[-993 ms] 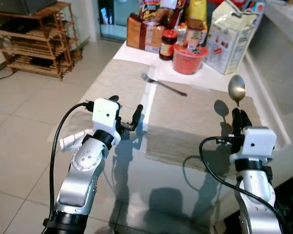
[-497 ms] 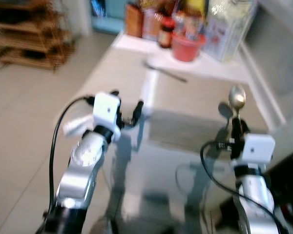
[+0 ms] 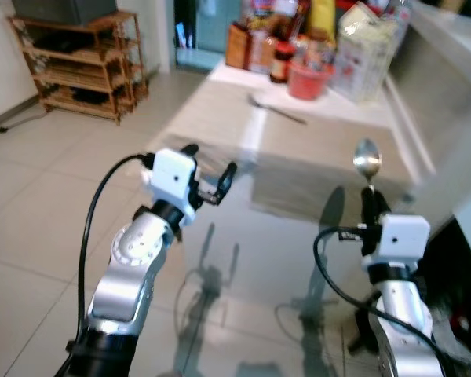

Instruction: Setting the table

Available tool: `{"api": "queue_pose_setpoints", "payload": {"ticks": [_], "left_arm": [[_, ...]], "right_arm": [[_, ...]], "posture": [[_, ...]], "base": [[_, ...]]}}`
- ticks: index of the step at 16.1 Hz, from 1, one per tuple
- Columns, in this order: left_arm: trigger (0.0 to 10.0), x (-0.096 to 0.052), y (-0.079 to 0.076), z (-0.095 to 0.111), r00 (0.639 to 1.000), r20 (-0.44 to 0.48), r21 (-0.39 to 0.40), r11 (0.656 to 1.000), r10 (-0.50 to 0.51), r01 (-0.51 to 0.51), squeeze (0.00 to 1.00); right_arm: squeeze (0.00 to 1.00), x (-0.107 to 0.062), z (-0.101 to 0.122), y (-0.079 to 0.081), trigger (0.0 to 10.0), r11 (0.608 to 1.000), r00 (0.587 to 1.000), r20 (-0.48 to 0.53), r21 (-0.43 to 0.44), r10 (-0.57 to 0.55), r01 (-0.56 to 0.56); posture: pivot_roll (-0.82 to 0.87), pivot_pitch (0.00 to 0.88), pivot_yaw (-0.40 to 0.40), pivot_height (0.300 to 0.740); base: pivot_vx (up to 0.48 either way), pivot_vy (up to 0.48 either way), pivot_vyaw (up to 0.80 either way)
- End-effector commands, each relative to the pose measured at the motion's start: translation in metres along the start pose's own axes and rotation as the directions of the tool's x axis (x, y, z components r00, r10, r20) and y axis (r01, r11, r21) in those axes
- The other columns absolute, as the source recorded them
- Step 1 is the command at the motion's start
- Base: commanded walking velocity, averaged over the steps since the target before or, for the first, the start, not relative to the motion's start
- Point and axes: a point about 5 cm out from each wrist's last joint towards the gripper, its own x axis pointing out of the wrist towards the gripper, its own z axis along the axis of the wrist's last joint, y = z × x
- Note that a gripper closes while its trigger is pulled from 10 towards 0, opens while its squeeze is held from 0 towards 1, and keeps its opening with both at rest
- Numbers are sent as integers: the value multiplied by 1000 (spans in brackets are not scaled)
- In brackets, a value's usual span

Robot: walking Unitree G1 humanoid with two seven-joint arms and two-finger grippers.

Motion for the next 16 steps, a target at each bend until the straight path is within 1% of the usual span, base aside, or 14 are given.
{"api": "queue_pose_setpoints", "payload": {"ticks": [1,3,5,7,11,16], "left_arm": [[10000,4,-11,3,999,10,-8,999,-49,49,0],[10000,6,-11,2,999,2,7,999,-45,45,0],[10000,9,-7,-1,1000,-21,28,1000,-10,11,0],[10000,12,-5,0,1000,-18,23,1000,9,-8,0],[10000,15,-9,0,1000,-11,16,1000,7,-6,0],[10000,16,-13,0,1000,3,11,1000,-11,11,0]], "right_arm": [[0,3,-2,-7,0,1000,1000,-10,-13,-17,17],[0,4,-2,-7,0,1000,1000,-11,-14,-12,12],[0,6,-2,-3,0,1000,1000,-13,-17,9,-10],[0,7,-2,-1,0,1000,1000,-9,-20,22,-22],[0,8,-2,0,0,999,999,-7,-28,39,-39],[0,9,-3,-2,0,999,999,-10,-32,33,-33]], "posture": [[67,0,-61,740],[68,0,-61,740],[67,0,-56,740],[65,0,-54,740],[53,0,-51,740],[51,0,-45,740]], "base": [[0,-480,0],[0,-480,0],[0,-465,0],[0,-429,0],[259,-401,0],[258,-402,0]]}}
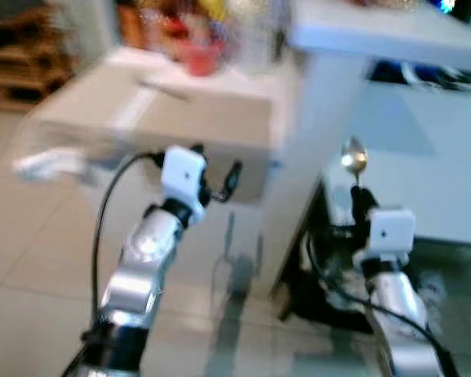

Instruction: Setting the table

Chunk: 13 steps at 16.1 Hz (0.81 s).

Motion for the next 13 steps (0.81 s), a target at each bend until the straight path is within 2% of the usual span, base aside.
{"api": "queue_pose_setpoints", "payload": {"ticks": [1,8,13], "left_arm": [[10000,0,3,4,1000,14,23,1000,2,-2,0],[10000,-1,0,5,1000,28,7,1000,-12,12,0],[10000,-2,-7,7,998,46,-3,999,-32,32,0]], "right_arm": [[0,4,5,-1,0,1000,1000,25,11,-6,5],[0,5,2,-3,0,1000,1000,22,4,0,0],[0,4,-1,-7,0,1000,1000,14,-11,-4,4]], "posture": [[51,0,-45,740],[50,0,-47,740],[45,0,-51,740]], "base": [[262,-398,0],[269,-394,0],[0,-445,0]]}}
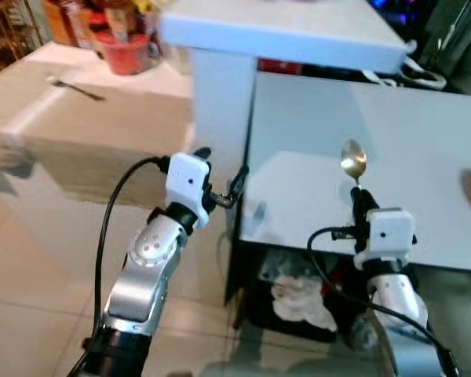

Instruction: Setting the table

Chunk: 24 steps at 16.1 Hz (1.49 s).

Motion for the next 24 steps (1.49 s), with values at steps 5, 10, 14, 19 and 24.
{"api": "queue_pose_setpoints", "payload": {"ticks": [5,10,14,19,24], "left_arm": [[10000,2,-8,6,999,31,0,1000,-26,26,0],[10000,5,-6,4,1000,16,22,1000,-20,20,0],[10000,6,-5,3,1000,11,18,1000,-21,20,0],[10000,7,-5,2,1000,1,28,1000,-14,14,0],[10000,8,-6,4,1000,9,28,999,-17,16,0]], "right_arm": [[0,1,-2,-9,0,1000,1000,-2,-8,-20,20],[0,0,-2,-9,0,1000,1000,1,-11,-20,20],[0,0,-2,-8,0,1000,1000,-2,-11,-21,21],[0,10,3,-10,0,1000,1000,18,-10,-25,25],[0,14,4,-8,0,1000,1000,25,-9,-16,17]], "posture": [[54,0,-60,740],[46,0,-55,740],[41,0,-47,740],[42,0,-43,740],[40,0,-39,740]], "base": [[0,-443,0],[299,-316,0],[398,-264,0],[80,-52,0],[469,0,0]]}}
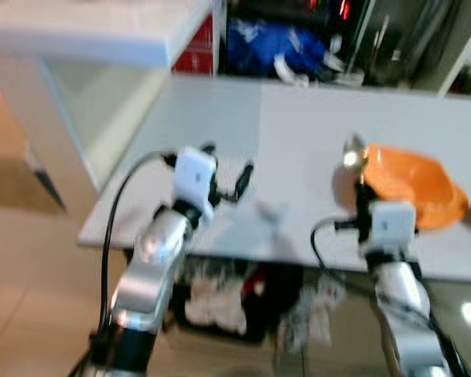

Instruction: Setting the table

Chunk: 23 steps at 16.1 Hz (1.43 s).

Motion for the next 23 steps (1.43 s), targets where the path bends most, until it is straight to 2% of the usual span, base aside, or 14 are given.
{"api": "queue_pose_setpoints", "payload": {"ticks": [1,4,9,11,14,16,23], "left_arm": [[10000,2,-4,3,1000,4,17,1000,-19,19,0],[10000,4,-6,2,999,-12,13,999,-32,32,0],[10000,3,-3,5,1000,-4,4,1000,-19,19,0],[10000,1,-2,5,1000,-14,4,1000,-23,23,0],[10000,-2,-1,6,999,-21,15,999,-35,35,0],[10000,-7,4,10,999,-32,33,999,-40,42,0],[10000,-23,10,24,999,-38,56,998,-8,10,0]], "right_arm": [[0,4,4,-1,0,1000,1000,20,13,-11,10],[0,7,4,0,0,1000,1000,20,22,-18,18],[0,22,-2,0,0,994,999,-21,92,-49,51],[0,34,-4,5,0,992,999,-43,117,-32,37],[0,42,-6,7,0,990,998,-56,138,-33,40],[0,53,-23,5,0,985,989,-141,161,-44,67],[0,78,-37,0,0,986,972,-235,153,-26,64]], "posture": [[40,0,-37,740],[40,0,-35,740],[57,0,-22,740],[68,0,-6,740],[82,0,6,740],[136,0,17,740],[215,0,-6,740]], "base": [[480,0,0],[464,0,0],[0,0,0],[0,0,0],[0,0,0],[0,0,0],[0,0,0]]}}
